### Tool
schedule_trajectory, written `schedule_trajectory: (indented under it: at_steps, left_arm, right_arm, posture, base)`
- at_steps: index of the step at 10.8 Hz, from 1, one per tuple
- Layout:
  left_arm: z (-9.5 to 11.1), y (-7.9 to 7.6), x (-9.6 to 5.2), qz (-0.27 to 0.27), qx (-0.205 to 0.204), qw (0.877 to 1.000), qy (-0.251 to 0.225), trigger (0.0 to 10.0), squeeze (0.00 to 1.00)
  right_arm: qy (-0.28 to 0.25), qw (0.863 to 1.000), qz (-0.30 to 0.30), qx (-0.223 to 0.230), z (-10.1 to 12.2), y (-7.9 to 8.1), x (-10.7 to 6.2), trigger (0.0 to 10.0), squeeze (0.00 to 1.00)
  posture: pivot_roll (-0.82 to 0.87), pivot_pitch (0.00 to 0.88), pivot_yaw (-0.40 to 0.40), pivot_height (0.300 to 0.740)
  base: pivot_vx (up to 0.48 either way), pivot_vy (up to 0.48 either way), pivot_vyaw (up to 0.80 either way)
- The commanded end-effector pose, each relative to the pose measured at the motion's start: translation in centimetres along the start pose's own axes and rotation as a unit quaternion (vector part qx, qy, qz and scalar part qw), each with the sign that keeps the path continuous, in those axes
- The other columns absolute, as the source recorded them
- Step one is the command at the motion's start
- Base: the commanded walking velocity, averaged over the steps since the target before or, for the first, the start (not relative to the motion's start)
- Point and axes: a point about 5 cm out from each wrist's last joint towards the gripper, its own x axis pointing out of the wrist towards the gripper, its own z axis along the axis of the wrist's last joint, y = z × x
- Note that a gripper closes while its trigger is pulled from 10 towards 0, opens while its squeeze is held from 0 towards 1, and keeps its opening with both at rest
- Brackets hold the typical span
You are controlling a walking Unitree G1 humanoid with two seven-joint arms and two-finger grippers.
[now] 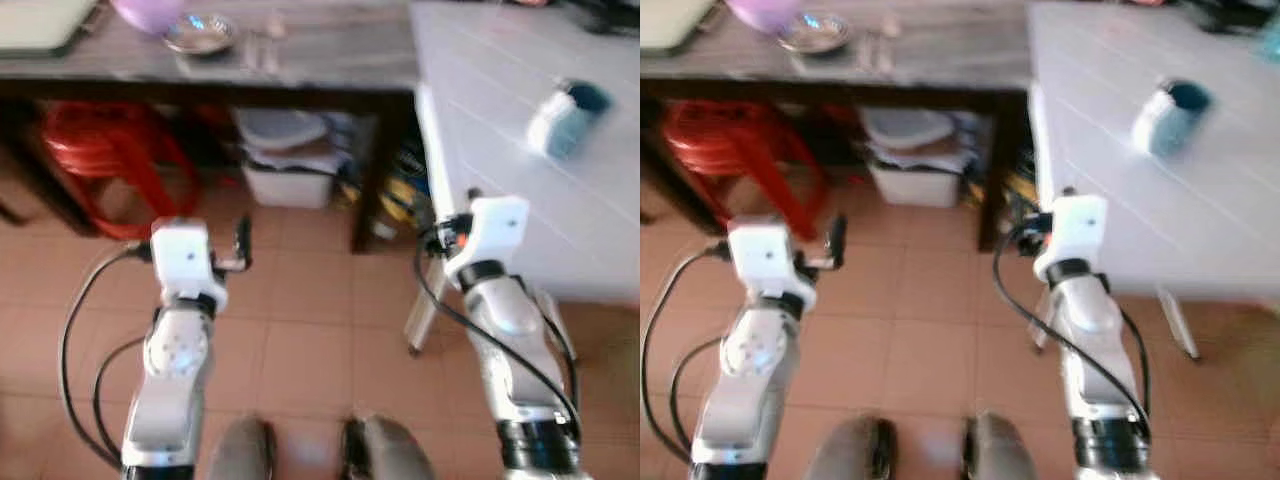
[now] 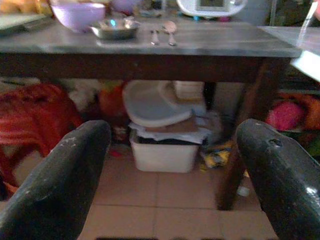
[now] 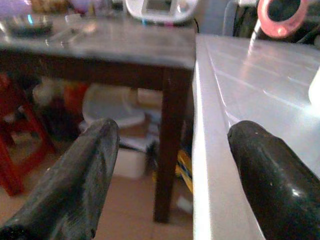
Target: Setting the table
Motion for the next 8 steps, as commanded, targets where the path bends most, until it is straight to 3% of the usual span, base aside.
schedule_trajectory:
  at_steps: [1,8]
  left_arm:
    - [-0.09,0.36,-0.17,0.003,0.0,1.0,-0.001,10.0,0.0]
    - [-0.13,0.21,-0.03,-0.001,-0.001,1.0,-0.003,10.0,0.0]
  right_arm:
    - [-0.011,1.0,0.006,0.0,0.52,0.26,0.16,10.0,0.0]
    - [-0.013,1.0,0.012,0.0,0.59,0.39,0.38,10.0,0.0]
  posture:
    - [-0.03,0.209,-0.028,0.74]
    - [-0.03,0.205,-0.03,0.74]
  base:
    - [0.0,0.0,0.0]
    - [0.0,-0.433,0.0]
